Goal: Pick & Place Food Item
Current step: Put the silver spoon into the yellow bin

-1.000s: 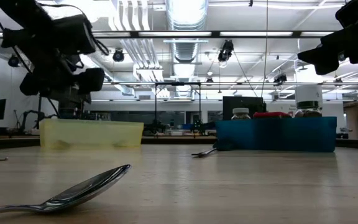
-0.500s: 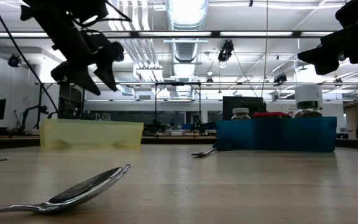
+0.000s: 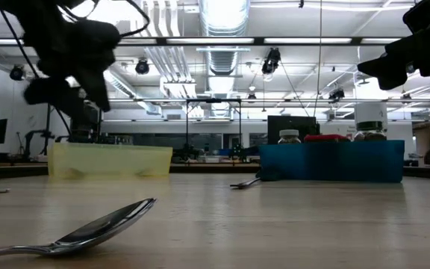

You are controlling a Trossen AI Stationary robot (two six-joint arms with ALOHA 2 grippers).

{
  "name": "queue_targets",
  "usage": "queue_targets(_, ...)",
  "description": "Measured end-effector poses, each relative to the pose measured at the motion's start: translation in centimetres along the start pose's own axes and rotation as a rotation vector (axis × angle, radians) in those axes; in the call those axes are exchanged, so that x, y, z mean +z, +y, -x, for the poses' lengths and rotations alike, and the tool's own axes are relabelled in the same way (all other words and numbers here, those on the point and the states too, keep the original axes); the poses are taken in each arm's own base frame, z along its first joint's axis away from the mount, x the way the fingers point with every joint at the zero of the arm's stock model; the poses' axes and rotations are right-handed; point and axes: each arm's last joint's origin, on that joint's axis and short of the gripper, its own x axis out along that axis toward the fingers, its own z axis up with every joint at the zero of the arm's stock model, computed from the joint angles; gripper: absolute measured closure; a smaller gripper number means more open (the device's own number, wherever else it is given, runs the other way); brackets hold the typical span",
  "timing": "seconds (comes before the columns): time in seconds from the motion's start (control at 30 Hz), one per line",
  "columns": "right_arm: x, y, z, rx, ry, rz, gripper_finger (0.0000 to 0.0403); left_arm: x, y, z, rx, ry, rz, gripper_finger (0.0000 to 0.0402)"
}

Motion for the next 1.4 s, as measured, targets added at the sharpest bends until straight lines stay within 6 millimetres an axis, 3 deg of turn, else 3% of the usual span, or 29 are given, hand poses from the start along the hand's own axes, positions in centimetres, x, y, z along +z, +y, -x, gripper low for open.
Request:
queue_targets(0.2, 0.0, 0.0, 0.0, 0.000, 0.000, -0.001, 0.0100, -4.1, -1.6, 0.6, -0.030, 0.095, 0.080, 0.0138)
queue_targets(0.37, 0.0, 0.0, 0.0, 0.000, 0.000, -0.001, 0.0100, -6.8, -3.2, 1.7, 0.076, 0.206, 0.166, 0.0138)
queue_targets(0.57, 0.0, 0.0, 0.0, 0.000, 0.000, 0.000, 0.0100, -8.4, -6.8, 2.5, 0.252, 0.295, 0.152, 0.0138)
queue_targets(0.8, 0.0, 0.0, 0.0, 0.000, 0.000, 0.000, 0.0100, -10.3, -9.2, 1.6, 0.374, 0.427, 0.064, 0.0138)
queue_targets(1.4, 0.0, 0.0, 0.0, 0.000, 0.000, 0.000, 0.0100, -16.0, -7.3, 0.6, 0.348, 0.414, 0.084, 0.0138)
